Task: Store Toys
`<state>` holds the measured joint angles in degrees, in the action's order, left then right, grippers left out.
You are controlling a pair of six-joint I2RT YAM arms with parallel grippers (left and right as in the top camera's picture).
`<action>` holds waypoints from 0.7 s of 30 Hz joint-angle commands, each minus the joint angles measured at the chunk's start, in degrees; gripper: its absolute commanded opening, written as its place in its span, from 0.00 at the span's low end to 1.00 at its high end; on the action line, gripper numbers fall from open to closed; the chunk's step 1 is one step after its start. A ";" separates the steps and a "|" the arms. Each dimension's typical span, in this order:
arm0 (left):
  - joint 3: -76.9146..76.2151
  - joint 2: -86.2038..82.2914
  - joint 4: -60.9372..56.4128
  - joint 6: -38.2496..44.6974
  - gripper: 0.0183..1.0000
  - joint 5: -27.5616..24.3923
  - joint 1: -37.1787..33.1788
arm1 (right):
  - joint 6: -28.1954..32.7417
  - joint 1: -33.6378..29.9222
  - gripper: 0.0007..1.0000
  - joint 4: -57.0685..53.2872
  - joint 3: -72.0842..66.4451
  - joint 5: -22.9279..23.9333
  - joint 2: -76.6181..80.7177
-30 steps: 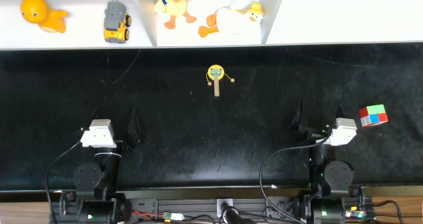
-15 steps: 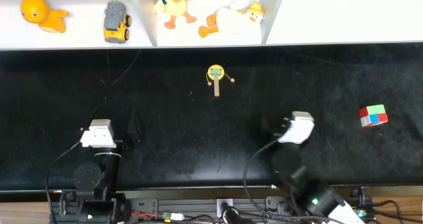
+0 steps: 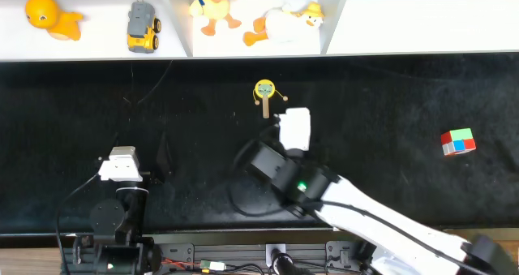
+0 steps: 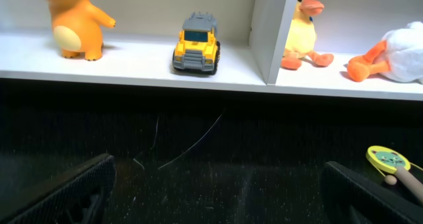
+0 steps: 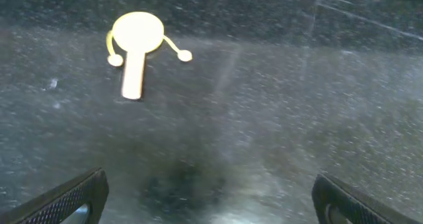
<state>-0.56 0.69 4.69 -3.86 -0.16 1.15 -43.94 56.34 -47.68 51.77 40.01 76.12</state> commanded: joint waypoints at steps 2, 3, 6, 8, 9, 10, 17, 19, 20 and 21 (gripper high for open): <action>0.11 -0.52 0.17 1.07 1.00 0.28 0.20 | -0.83 0.24 0.99 -1.68 8.57 -2.38 8.15; 0.11 -0.52 0.17 1.07 1.00 0.28 0.20 | -0.83 0.20 1.00 -1.68 9.46 -2.54 9.44; 0.11 -0.52 0.17 1.07 1.00 0.28 0.20 | -0.85 -0.46 1.00 -1.70 11.17 -2.54 12.55; 0.11 -0.52 0.17 1.07 1.00 0.28 0.20 | -1.11 -1.49 1.00 -1.64 12.02 -3.52 14.14; 0.11 -0.52 0.17 1.07 1.00 0.28 0.20 | -1.31 -2.14 1.00 -1.62 12.39 -4.31 14.75; 0.11 -0.52 0.17 1.07 1.00 0.28 0.20 | -1.33 -2.93 1.00 -1.53 12.74 -5.40 15.37; 0.11 -0.52 0.17 1.07 1.00 0.28 0.20 | -0.59 -9.03 1.00 4.31 14.21 -9.94 20.15; 0.11 -0.52 0.17 1.07 1.00 0.28 0.20 | -0.61 -9.51 0.99 7.21 14.29 -10.01 20.96; 0.11 -0.52 0.17 1.07 1.00 0.28 0.20 | -0.59 -9.62 1.00 8.50 14.29 -10.01 21.35; 0.11 -0.52 0.17 1.07 1.00 0.28 0.20 | -0.59 -9.70 1.00 9.75 14.34 -10.01 21.90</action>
<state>-0.56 0.69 4.71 -3.86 -0.16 1.15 -44.69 46.87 -40.32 64.34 30.65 96.49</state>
